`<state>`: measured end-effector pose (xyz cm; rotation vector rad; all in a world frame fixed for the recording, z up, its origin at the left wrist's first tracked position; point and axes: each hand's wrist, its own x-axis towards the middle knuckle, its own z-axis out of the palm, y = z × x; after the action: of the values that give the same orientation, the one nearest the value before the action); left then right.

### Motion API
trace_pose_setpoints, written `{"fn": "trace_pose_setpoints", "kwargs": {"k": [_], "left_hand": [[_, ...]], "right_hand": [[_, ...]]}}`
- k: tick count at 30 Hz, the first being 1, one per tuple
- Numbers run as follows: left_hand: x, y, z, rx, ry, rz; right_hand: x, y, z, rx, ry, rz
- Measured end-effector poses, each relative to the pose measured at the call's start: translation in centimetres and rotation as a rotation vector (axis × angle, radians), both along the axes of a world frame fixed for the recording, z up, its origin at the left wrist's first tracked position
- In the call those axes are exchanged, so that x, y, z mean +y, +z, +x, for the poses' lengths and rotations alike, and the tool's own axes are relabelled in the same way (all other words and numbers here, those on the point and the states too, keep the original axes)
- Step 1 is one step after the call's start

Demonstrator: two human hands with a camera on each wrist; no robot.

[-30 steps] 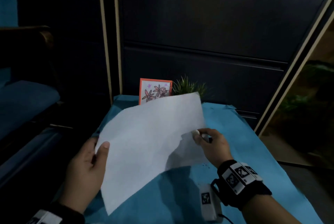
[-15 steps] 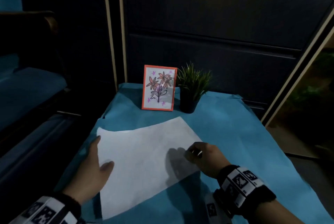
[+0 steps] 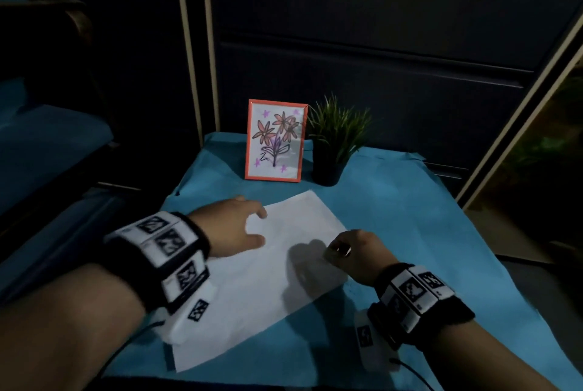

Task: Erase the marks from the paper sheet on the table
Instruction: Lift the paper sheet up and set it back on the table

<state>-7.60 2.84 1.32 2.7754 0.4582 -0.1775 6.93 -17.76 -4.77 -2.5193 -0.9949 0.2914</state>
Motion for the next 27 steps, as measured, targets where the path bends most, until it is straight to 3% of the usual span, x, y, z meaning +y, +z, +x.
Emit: {"fn": "trace_pose_setpoints", "kwargs": {"k": [5,8,11,18,23,27], "left_hand": [[-2.6,-3.7,3.8,0.222,-0.194,-0.032],[-3.9,-5.1,4.6,0.303,-0.218,0.012],[-4.3,-5.9,4.8,0.313,-0.204,0.017],[-4.4,-6.2,4.9,0.314,-0.195,0.022],[-4.1,-6.4,4.8,0.312,-0.196,0.015],[-4.3,-6.5,5.1,0.331,-0.194,0.025]], "right_hand": [[-1.0,0.1,0.9,0.024,-0.071,-0.029],[-1.2,-0.4,0.3,0.079,0.008,-0.036],[-0.7,-0.8,-0.9,0.062,0.137,-0.117],[-2.2,-0.9,2.4,0.013,-0.113,-0.078],[-1.5,-1.3,0.0,0.093,0.103,-0.095],[-2.4,-1.1,1.4,0.071,-0.007,-0.11]]}}
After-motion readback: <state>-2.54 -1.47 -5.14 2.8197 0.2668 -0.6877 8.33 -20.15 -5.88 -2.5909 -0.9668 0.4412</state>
